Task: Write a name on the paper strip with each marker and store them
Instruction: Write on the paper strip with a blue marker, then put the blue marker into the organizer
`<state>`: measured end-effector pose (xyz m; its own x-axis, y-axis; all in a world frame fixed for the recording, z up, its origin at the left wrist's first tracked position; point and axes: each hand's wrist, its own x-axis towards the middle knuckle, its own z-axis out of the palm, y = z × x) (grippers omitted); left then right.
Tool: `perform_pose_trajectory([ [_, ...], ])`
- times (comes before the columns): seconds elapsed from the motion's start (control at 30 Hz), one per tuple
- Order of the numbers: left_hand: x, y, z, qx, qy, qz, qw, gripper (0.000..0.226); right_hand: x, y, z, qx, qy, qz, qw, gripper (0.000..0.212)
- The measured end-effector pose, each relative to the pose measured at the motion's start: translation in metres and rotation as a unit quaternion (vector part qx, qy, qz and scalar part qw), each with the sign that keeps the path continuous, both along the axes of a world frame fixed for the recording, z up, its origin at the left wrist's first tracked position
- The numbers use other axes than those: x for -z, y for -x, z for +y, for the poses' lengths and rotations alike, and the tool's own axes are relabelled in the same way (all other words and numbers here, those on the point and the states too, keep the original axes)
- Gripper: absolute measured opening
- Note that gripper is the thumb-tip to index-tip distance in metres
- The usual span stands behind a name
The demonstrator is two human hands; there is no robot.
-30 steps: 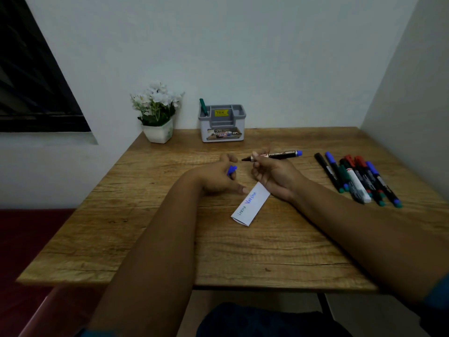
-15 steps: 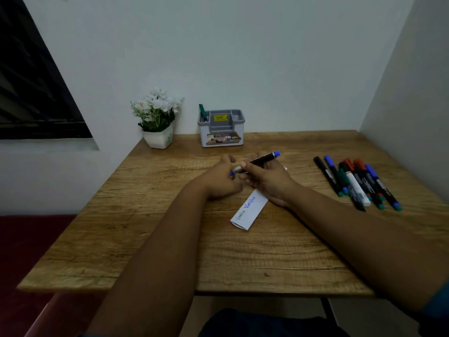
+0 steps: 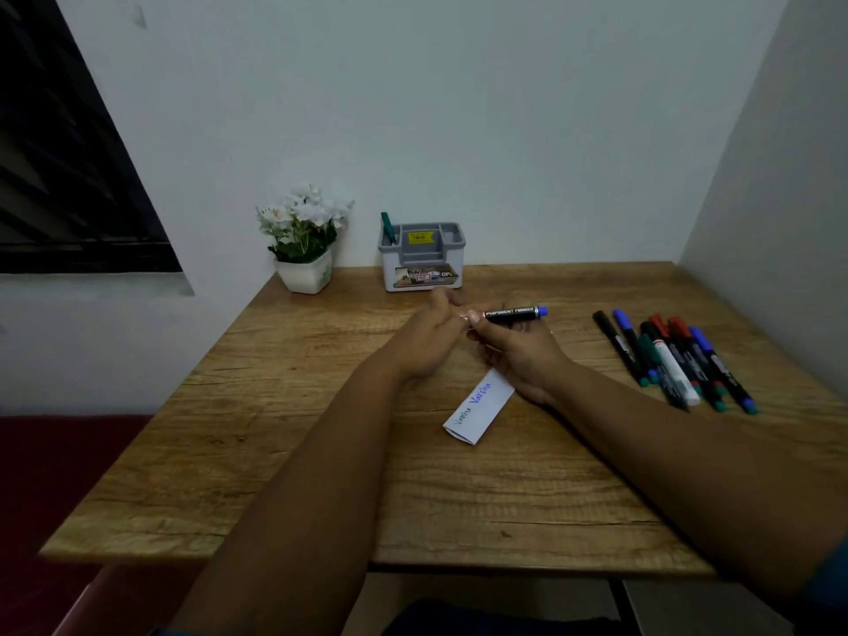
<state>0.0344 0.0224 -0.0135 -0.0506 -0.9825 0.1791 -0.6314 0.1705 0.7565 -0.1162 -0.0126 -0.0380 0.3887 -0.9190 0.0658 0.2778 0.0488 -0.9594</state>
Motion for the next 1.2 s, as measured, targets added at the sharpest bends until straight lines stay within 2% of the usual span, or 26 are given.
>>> perform_pose_trajectory([
  [0.1,-0.003,-0.006,0.001,0.007,0.007,0.167,0.986,0.024,-0.003,0.003,0.000,-0.021,-0.057,-0.045,0.997,0.006],
  [0.17,-0.002,-0.007,0.001,0.006,0.006,0.265,0.964,0.022,-0.005,0.006,-0.001,-0.022,-0.093,-0.078,0.992,0.005],
  [0.23,0.002,-0.006,-0.001,-0.012,0.004,0.356,0.934,0.018,-0.005,0.006,-0.001,-0.025,-0.105,-0.088,0.990,0.004],
  [0.33,0.002,-0.002,-0.002,-0.061,0.028,0.445,0.893,0.012,-0.006,0.004,-0.001,-0.027,-0.099,-0.068,0.992,0.010],
  [0.43,-0.008,-0.005,-0.005,-0.120,0.091,0.554,0.819,0.009,-0.006,0.004,-0.002,-0.027,-0.104,-0.061,0.992,0.013],
  [0.47,-0.013,-0.008,-0.009,-0.131,0.124,0.557,0.810,0.009,-0.005,0.004,-0.002,-0.025,-0.105,-0.060,0.992,0.012],
  [0.57,-0.034,-0.020,-0.031,-0.169,0.236,0.463,0.837,0.017,-0.004,0.004,-0.004,-0.027,-0.100,-0.054,0.993,0.013],
  [0.63,-0.057,-0.027,-0.049,-0.188,0.294,0.340,0.874,0.025,-0.003,0.003,-0.005,-0.029,-0.092,-0.042,0.994,0.016],
  [0.73,-0.086,-0.031,-0.082,-0.180,0.307,0.160,0.921,0.034,-0.004,0.002,-0.005,-0.031,-0.086,-0.029,0.995,0.021],
  [0.83,-0.099,-0.032,-0.118,-0.175,0.289,0.025,0.941,0.032,-0.005,0.003,-0.006,-0.033,-0.091,-0.024,0.995,0.024],
  [0.9,-0.099,-0.034,-0.138,-0.176,0.264,-0.024,0.948,0.032,-0.005,0.003,-0.007,-0.035,-0.094,-0.026,0.995,0.026],
  [1.03,-0.087,-0.038,-0.171,-0.167,0.196,-0.051,0.965,0.030,-0.005,0.002,-0.009,-0.036,-0.094,-0.022,0.995,0.029],
  [1.2,-0.064,-0.039,-0.195,-0.162,0.123,-0.131,0.970,0.030,-0.003,0.002,-0.010,-0.029,-0.091,-0.007,0.995,0.028],
])
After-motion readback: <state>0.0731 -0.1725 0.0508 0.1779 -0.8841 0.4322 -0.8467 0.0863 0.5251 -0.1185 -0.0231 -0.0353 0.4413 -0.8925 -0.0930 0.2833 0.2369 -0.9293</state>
